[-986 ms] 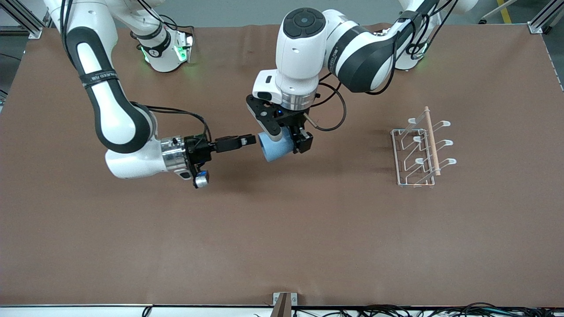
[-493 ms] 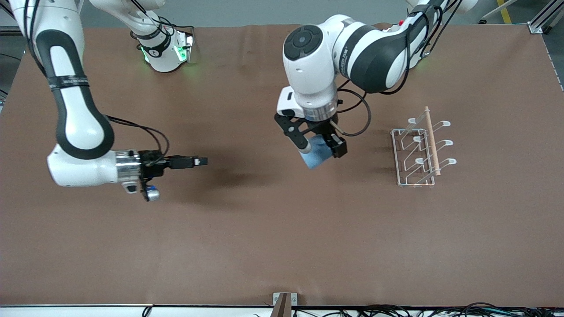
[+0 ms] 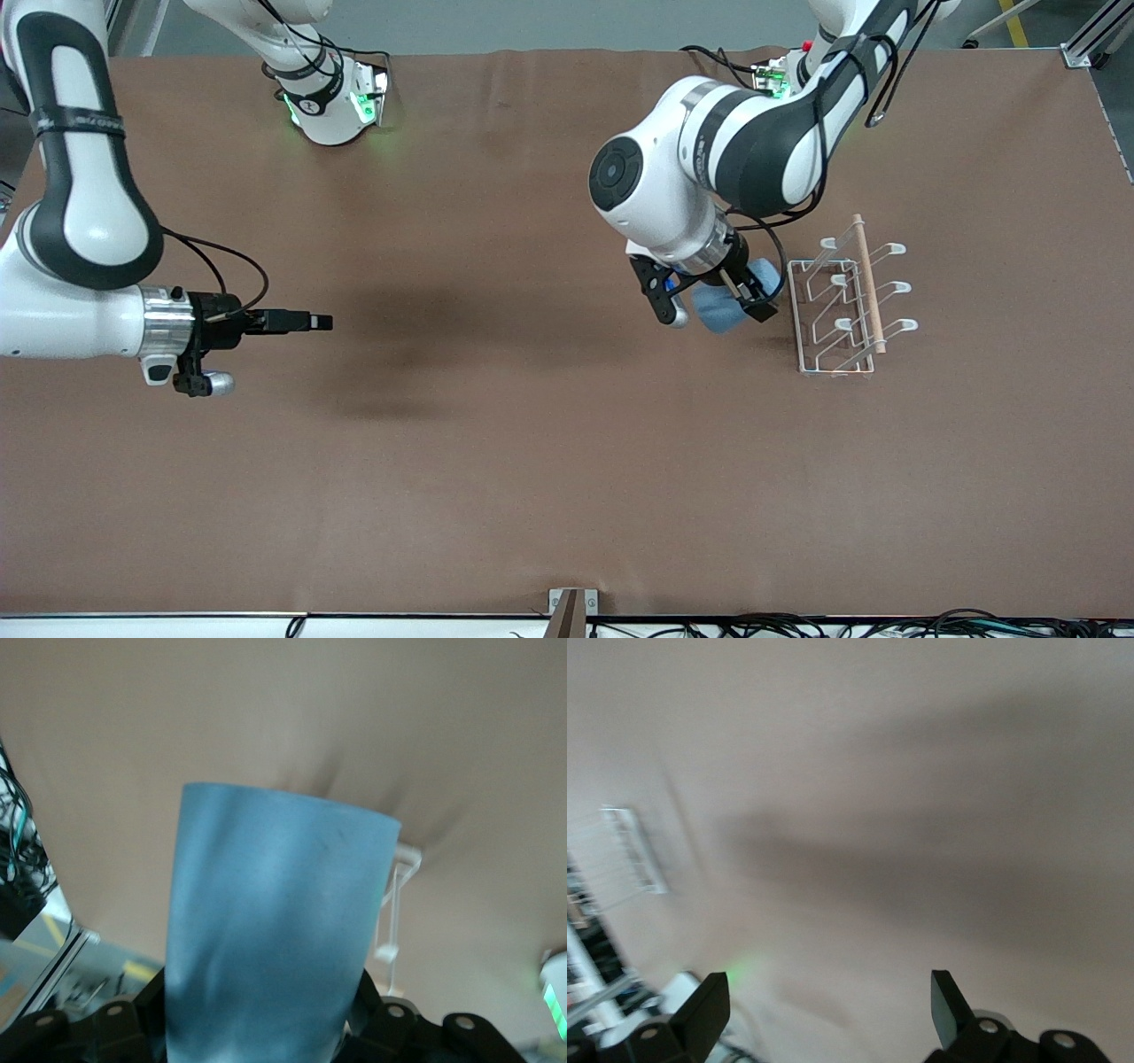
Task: Hang cup on cup holder
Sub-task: 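Carry the cup to the rack with the left gripper while the right gripper withdraws, then lower the cup onto a rack hook with the left gripper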
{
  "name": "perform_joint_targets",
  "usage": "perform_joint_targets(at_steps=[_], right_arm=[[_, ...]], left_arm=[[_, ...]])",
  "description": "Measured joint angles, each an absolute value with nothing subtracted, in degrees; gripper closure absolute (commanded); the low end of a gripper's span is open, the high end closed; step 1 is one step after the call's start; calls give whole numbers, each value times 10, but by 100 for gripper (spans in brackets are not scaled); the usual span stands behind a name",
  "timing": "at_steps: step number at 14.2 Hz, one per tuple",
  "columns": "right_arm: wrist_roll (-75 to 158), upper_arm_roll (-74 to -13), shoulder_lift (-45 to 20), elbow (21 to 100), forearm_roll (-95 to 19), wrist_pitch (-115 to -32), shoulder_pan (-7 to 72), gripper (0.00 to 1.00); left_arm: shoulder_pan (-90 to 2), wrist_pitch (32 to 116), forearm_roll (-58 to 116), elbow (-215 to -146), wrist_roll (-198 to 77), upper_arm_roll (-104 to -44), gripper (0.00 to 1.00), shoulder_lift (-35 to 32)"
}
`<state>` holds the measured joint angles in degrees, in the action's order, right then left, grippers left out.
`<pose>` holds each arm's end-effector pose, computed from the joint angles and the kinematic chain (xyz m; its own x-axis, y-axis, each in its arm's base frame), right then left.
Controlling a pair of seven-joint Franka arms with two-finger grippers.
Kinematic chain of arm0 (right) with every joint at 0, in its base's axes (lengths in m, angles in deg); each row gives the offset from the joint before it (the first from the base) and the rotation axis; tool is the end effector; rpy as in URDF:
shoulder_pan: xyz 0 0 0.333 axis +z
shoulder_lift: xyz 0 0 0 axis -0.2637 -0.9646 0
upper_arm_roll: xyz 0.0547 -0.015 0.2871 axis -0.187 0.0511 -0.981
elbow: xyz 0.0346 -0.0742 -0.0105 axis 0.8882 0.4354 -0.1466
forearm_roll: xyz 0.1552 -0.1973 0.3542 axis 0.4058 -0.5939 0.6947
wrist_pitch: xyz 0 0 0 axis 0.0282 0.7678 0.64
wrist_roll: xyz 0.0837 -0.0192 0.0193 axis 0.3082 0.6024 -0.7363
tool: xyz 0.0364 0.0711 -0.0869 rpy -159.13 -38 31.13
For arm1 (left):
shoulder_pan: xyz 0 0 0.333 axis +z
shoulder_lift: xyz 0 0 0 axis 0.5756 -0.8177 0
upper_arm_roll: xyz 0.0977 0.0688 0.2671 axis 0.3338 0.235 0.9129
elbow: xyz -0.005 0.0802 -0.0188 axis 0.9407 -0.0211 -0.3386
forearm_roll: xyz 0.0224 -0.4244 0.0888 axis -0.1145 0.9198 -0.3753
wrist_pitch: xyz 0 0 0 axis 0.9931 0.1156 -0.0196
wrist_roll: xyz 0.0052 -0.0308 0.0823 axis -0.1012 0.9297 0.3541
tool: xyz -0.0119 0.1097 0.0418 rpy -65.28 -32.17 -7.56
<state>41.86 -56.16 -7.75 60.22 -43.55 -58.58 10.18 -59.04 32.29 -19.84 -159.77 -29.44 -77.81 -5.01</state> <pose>0.6452 0.0686 0.3397 0.9627 0.0128 -0.2703 -0.1339 -0.8456 -0.5167 0.5504 -0.3814 0.3796 0.3236 -0.6987 -0.6380 -0.9462 -0.2349 -0.2226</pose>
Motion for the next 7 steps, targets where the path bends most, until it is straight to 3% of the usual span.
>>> perform_joint_targets(at_steps=[7], right_arm=[[556, -565, -21, 601, -654, -638, 181, 0]], left_arm=[[-561, 254, -319, -1693, -243, -776, 81, -53]])
